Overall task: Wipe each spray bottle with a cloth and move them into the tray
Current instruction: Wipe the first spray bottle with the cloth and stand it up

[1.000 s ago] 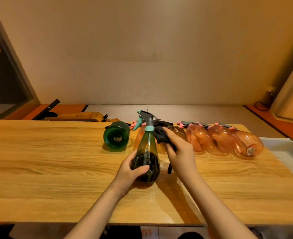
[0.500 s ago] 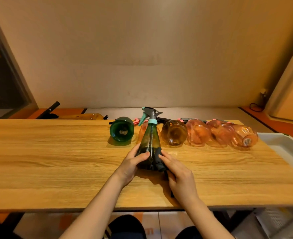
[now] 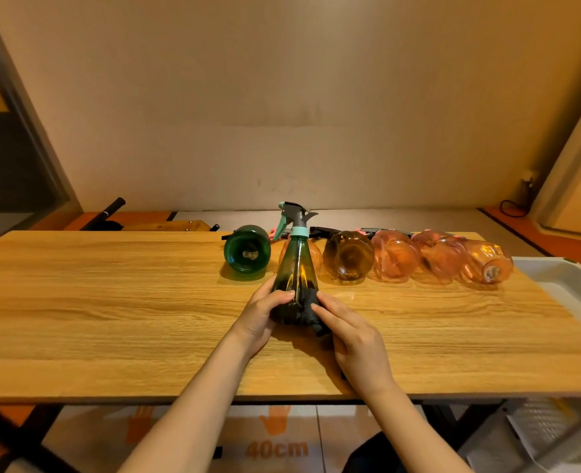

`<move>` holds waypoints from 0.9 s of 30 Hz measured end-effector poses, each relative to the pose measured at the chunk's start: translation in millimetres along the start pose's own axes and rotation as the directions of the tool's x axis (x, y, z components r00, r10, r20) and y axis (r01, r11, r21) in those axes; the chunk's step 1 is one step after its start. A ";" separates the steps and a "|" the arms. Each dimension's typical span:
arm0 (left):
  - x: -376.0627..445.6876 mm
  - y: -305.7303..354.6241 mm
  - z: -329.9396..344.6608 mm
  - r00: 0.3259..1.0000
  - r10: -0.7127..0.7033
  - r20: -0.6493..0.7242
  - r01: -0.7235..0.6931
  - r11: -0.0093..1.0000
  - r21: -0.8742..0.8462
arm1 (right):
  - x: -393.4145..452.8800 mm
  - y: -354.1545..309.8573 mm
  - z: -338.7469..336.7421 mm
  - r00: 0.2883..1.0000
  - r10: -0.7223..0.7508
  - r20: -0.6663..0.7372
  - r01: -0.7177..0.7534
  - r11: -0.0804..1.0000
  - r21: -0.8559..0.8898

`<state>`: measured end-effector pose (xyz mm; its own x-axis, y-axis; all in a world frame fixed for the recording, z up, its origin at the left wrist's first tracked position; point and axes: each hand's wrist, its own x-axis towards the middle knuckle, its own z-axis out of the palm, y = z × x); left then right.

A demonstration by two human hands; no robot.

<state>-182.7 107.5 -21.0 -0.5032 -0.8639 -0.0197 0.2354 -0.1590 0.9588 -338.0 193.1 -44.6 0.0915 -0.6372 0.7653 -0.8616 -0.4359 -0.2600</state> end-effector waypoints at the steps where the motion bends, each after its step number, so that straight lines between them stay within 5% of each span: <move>1: 0.2 0.1 -0.6 1.000 -0.003 -0.002 0.003 1.000 -0.009 | -0.1 0.7 -0.4 1.000 0.017 0.000 -0.017 1.000 0.002; 18: -0.3 -8.3 -2.2 0.996 0.073 0.045 -0.076 0.995 0.065 | 2.4 -1.1 -1.6 0.996 0.049 0.069 -0.053 0.997 0.056; 24: 0.8 -8.0 -2.2 0.996 0.084 0.040 -0.085 0.996 0.039 | -0.5 -11.7 -6.9 0.965 0.089 0.245 -0.164 0.937 0.307; 27: 2.2 -7.7 -2.3 0.996 0.085 0.038 -0.086 0.996 0.028 | 3.9 -25.2 4.6 0.955 0.261 0.142 -0.297 0.865 0.405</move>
<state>-183.7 105.7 -29.0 -0.5126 -0.8556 0.0725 0.2544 -0.0707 0.9645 -313.6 198.7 -37.8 -0.0671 -0.8125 0.5791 -0.5696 -0.4454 -0.6908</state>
